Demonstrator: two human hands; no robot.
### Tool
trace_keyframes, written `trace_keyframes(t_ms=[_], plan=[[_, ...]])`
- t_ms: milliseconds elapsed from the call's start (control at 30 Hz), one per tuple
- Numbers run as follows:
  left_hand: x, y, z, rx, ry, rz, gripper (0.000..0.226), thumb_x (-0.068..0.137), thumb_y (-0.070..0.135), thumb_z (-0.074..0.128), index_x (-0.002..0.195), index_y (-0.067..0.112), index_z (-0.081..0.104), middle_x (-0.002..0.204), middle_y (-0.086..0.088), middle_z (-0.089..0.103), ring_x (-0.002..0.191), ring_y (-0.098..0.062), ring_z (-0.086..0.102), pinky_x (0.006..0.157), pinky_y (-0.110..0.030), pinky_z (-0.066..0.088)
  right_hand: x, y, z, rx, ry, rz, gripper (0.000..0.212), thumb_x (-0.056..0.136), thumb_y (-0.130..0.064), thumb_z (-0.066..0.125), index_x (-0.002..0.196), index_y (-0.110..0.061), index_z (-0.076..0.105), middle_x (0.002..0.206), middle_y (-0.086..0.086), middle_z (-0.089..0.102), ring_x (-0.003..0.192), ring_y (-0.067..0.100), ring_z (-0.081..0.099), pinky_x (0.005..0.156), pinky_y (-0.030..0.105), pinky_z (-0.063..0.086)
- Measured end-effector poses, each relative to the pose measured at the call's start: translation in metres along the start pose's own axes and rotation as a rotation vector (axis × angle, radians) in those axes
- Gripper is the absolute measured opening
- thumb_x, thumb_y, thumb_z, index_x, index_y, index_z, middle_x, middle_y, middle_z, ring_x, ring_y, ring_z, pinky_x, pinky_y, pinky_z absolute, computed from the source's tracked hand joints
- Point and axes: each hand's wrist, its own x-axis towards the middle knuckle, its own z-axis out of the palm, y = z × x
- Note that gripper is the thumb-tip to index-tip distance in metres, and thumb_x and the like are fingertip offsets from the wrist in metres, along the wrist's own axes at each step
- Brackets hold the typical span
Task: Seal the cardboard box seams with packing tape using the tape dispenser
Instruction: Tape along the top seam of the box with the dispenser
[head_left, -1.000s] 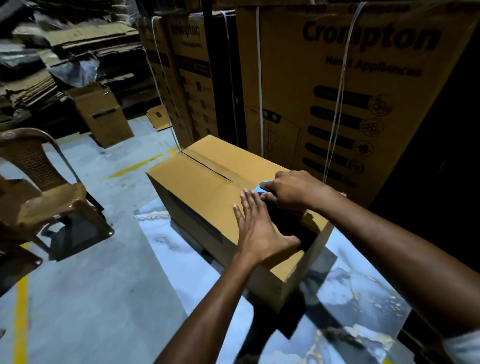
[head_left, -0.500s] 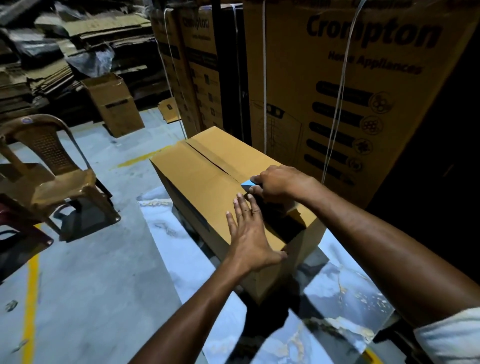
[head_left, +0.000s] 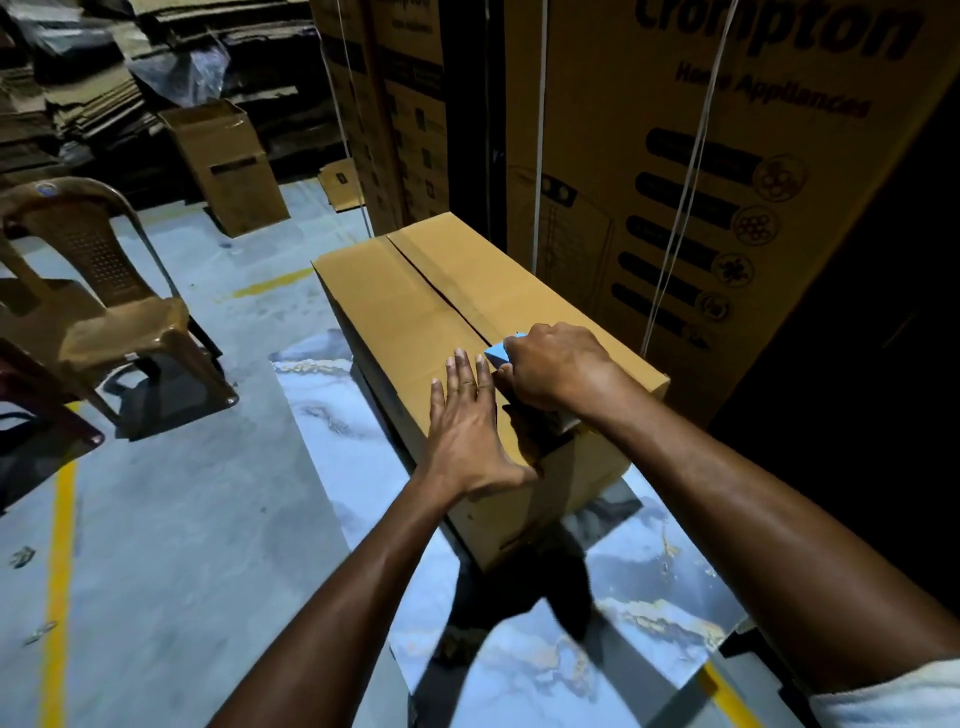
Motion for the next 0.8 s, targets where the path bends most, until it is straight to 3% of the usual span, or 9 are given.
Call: trace_keyframes(t_ms=[400,500,633,800], plan=[[-0.001,0.003,-0.005,0.028,-0.068,-0.011,0.156,0.05,0.089,0.055,0.156,0.01,-0.028,0.161,-0.015,-0.039,0.15,-0.028,-0.035,0.125,-0.054,-0.009,-0.103,0.035,0.023,0.059,0.09,-0.056,0.054,0.105,-0.052,0.031,0.152,-0.024,0.032,0.126,0.018,0.057,0.1,0.033,0.062,0.068,0.035,0.037],[-0.001,0.006,-0.007,0.037,-0.075,-0.006,0.156,0.053,0.086,0.061,0.156,0.012,-0.029,0.161,-0.014,-0.038,0.151,-0.027,-0.034,0.125,-0.053,-0.011,-0.133,0.043,0.042,0.096,0.094,-0.012,0.056,0.105,-0.053,0.03,0.154,-0.027,0.027,0.129,0.018,0.056,0.097,0.034,0.063,0.067,0.037,0.044],[0.0,0.005,-0.006,0.064,-0.065,0.011,0.154,0.062,0.076,0.077,0.156,0.018,-0.031,0.162,-0.01,-0.039,0.15,-0.024,-0.035,0.124,-0.051,-0.015,-0.169,0.058,0.056,0.122,0.105,0.018,0.055,0.104,-0.055,0.024,0.154,-0.033,0.024,0.135,0.017,0.053,0.095,0.034,0.063,0.063,0.035,0.039],[0.0,0.006,-0.005,0.076,-0.062,0.025,0.153,0.059,0.081,0.072,0.156,0.022,-0.031,0.161,-0.007,-0.04,0.15,-0.023,-0.036,0.122,-0.051,-0.017,-0.195,0.071,0.06,0.135,0.114,0.05,0.058,0.102,-0.059,0.017,0.156,-0.038,0.019,0.143,0.014,0.048,0.101,0.031,0.061,0.067,0.035,0.041]])
